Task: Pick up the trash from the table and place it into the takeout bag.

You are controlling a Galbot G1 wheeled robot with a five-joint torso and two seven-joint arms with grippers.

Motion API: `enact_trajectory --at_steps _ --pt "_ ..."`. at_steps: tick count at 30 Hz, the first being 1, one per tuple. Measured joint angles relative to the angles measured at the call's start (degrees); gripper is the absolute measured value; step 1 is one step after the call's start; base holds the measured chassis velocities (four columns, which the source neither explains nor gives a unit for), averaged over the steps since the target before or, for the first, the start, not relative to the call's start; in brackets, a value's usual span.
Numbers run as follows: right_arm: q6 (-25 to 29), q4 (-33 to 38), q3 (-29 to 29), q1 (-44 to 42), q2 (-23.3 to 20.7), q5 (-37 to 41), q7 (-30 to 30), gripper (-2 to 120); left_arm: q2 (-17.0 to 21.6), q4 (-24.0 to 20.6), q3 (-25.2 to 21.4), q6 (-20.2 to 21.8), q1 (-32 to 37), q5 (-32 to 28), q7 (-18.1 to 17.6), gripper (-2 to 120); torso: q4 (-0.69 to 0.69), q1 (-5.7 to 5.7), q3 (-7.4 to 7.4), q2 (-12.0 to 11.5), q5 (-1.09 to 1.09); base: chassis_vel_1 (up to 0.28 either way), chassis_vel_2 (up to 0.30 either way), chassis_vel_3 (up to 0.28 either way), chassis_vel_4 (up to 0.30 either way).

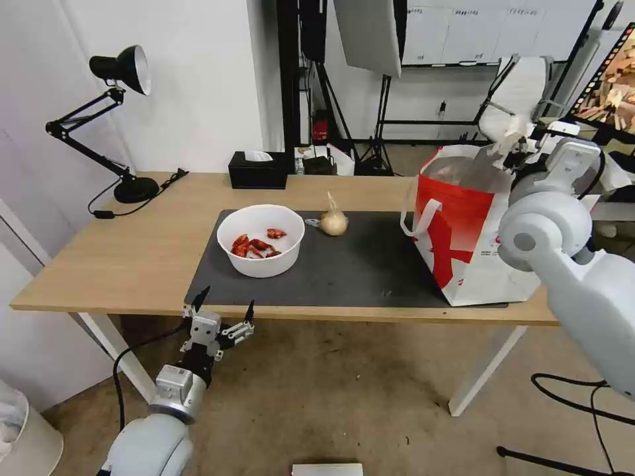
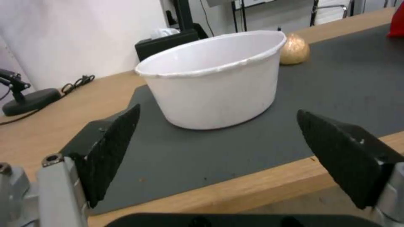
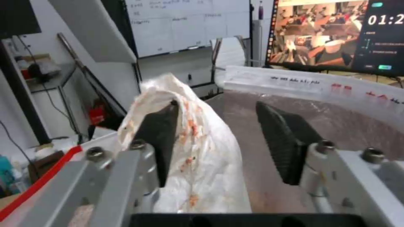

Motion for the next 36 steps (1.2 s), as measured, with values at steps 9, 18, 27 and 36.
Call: enact_trajectory --at_steps 9,18,27,36 --pt "-0.2 1.2 0.6 0.4 -1.1 7.6 2.0 87 0.1 -0.8 -0.8 0.0 0.9 0.0 0.0 100 -0.01 0.00 0.00 0.0 0.00 0.000 0.000 0.000 0.000" --pt "-0.1 0.9 1.7 5.5 -3.0 28.4 11.1 100 0.1 -1.1 -0.7 0.0 1.0 0.0 0.1 100 -0.01 0.00 0.00 0.0 0.00 0.000 0.000 0.000 0.000" --pt "0.7 0.0 1.9 9.3 -3.3 38.4 14.8 100 0.1 -1.3 -0.6 0.0 1.0 0.0 0.1 100 -0.01 0.00 0.00 0.0 0.00 0.000 0.000 0.000 0.000" --pt "-2.1 -1.3 0.6 13.0 -4.8 43.7 16.5 100 0.3 -1.7 -1.0 0.0 1.4 0.0 0.1 100 0.00 0.00 0.00 0.0 -0.01 0.000 0.000 0.000 0.000"
